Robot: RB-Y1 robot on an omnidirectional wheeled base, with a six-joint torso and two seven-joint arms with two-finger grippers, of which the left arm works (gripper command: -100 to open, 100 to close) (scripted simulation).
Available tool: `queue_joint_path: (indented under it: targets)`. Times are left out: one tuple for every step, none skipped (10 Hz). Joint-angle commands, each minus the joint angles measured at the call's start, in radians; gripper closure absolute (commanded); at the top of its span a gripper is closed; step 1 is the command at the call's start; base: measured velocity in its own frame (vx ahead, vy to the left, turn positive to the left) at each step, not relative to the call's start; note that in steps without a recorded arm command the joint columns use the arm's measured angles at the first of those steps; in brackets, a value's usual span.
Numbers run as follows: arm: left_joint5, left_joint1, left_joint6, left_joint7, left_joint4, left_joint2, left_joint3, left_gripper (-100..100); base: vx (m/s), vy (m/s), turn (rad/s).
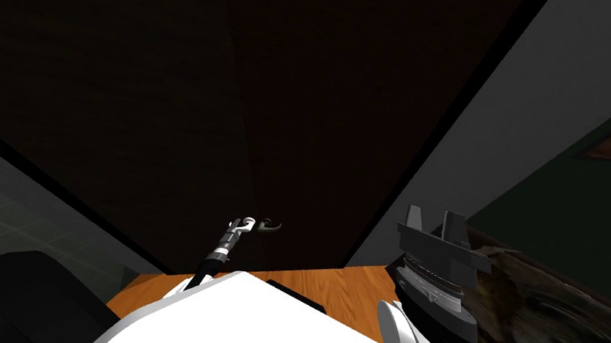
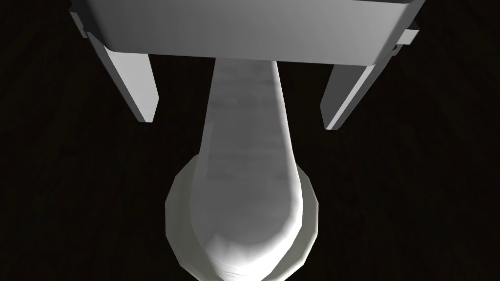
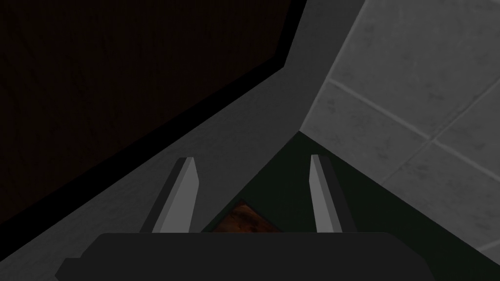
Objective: Pull the door open
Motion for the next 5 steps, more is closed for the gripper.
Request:
queue_joint_path:
  targets:
    - [0.001, 0.0, 0.0, 0.0, 0.003, 0.001, 0.001, 100, -0.007, 0.003, 0.011]
    - [0.001, 0.0, 0.0, 0.0, 0.003, 0.001, 0.001, 100, -0.029, 0.01, -0.008]
    - [0.001, 0.0, 0.0, 0.0, 0.003, 0.001, 0.001, 100, -0.026, 0.007, -0.02]
    - [0.001, 0.0, 0.0, 0.0, 0.003, 0.001, 0.001, 100, -0.017, 0.003, -0.008]
    - [0.001, 0.0, 0.0, 0.0, 0.003, 0.001, 0.001, 100, -0.008, -0.001, 0.002]
